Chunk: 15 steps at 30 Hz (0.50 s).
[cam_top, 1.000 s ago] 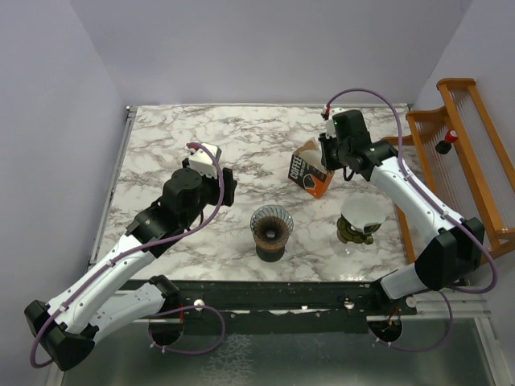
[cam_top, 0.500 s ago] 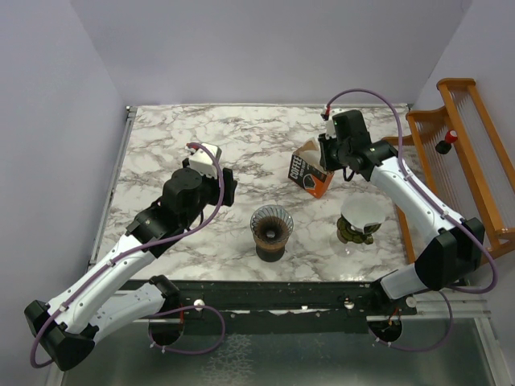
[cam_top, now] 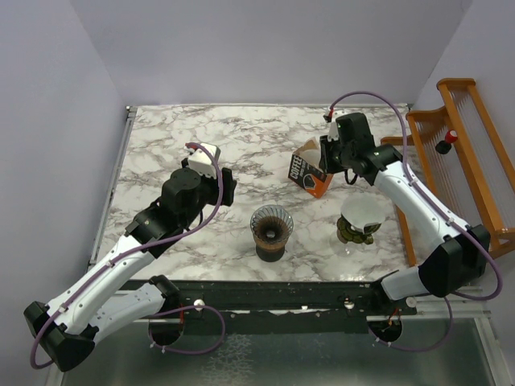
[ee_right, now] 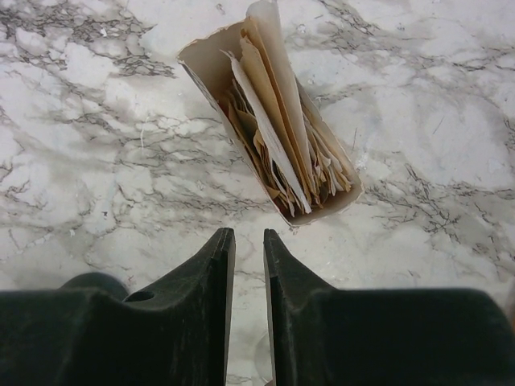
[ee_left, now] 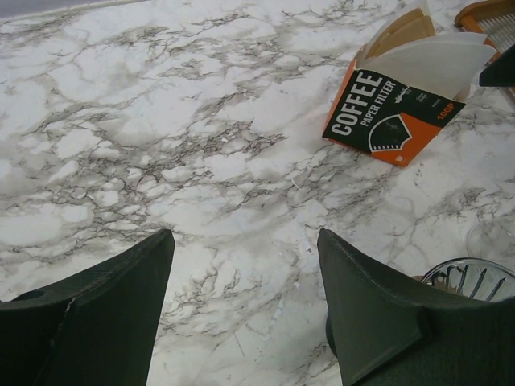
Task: Place the coffee filter in the dripper
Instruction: Pick up the coffee filter from the coffee filter holder.
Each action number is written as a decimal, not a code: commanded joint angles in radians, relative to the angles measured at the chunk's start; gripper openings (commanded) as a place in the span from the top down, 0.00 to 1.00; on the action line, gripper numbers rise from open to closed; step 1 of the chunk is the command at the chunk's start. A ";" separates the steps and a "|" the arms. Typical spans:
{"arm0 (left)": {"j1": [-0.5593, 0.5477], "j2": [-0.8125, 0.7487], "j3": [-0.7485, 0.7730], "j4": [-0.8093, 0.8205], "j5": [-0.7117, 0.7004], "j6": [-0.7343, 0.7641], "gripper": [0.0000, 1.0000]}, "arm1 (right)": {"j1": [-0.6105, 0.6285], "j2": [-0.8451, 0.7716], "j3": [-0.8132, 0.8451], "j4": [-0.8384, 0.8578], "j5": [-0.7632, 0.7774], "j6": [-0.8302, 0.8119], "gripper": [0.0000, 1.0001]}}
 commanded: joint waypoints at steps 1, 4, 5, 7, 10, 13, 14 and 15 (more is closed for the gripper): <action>0.004 -0.016 -0.010 0.004 0.018 0.003 0.27 | -0.003 -0.008 -0.015 0.008 -0.020 0.015 0.74; 0.004 -0.017 -0.010 0.003 0.019 0.003 0.27 | -0.003 -0.016 -0.014 0.013 0.021 0.016 0.72; 0.004 -0.016 -0.011 0.003 0.018 0.003 0.27 | -0.003 -0.024 -0.013 0.017 0.046 0.016 0.70; 0.004 -0.018 -0.011 0.003 0.018 0.002 0.27 | -0.002 -0.042 -0.014 0.033 0.090 0.017 0.66; 0.004 -0.019 -0.011 0.004 0.020 0.001 0.27 | -0.003 -0.069 -0.025 0.064 0.141 -0.003 0.61; 0.004 -0.021 -0.013 0.005 0.020 0.001 0.27 | -0.003 -0.078 -0.041 0.091 0.173 -0.020 0.60; 0.004 -0.022 -0.013 0.004 0.020 0.001 0.27 | -0.003 -0.075 -0.048 0.101 0.170 -0.024 0.61; 0.004 -0.021 -0.013 0.004 0.020 0.003 0.27 | -0.002 -0.070 -0.055 0.112 0.163 -0.027 0.61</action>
